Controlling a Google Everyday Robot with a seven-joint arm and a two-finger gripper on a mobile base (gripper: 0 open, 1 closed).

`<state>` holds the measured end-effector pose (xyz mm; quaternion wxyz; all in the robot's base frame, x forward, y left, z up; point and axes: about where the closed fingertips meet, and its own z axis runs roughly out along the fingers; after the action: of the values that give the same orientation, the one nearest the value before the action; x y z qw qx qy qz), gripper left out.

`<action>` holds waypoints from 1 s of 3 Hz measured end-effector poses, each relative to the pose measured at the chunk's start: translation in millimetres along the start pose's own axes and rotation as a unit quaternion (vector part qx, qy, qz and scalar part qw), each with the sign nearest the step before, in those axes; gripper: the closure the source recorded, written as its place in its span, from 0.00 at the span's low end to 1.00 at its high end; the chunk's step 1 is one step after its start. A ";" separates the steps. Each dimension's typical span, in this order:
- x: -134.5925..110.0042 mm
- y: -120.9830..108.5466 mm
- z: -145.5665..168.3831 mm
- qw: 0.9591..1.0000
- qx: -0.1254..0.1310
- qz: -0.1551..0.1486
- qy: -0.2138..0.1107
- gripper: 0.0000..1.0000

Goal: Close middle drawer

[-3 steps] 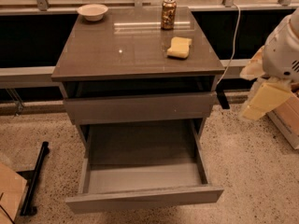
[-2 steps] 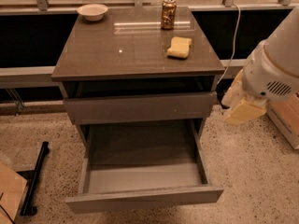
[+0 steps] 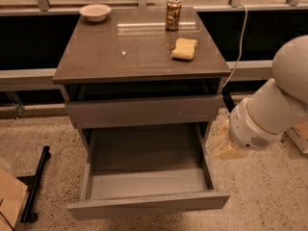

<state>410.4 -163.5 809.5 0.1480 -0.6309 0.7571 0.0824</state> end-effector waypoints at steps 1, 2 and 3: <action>1.3 -0.8 2.9 1.000 0.005 -0.020 -0.001 1.00; 5.3 1.6 8.0 1.000 -0.003 -0.011 -0.006 1.00; 26.2 11.4 47.3 0.999 -0.034 0.007 -0.021 1.00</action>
Offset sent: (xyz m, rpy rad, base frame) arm -0.0025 -0.0052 -0.0192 0.0320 0.0191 0.0101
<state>400.7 -170.9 755.6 0.1422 -0.6284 0.7549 0.1225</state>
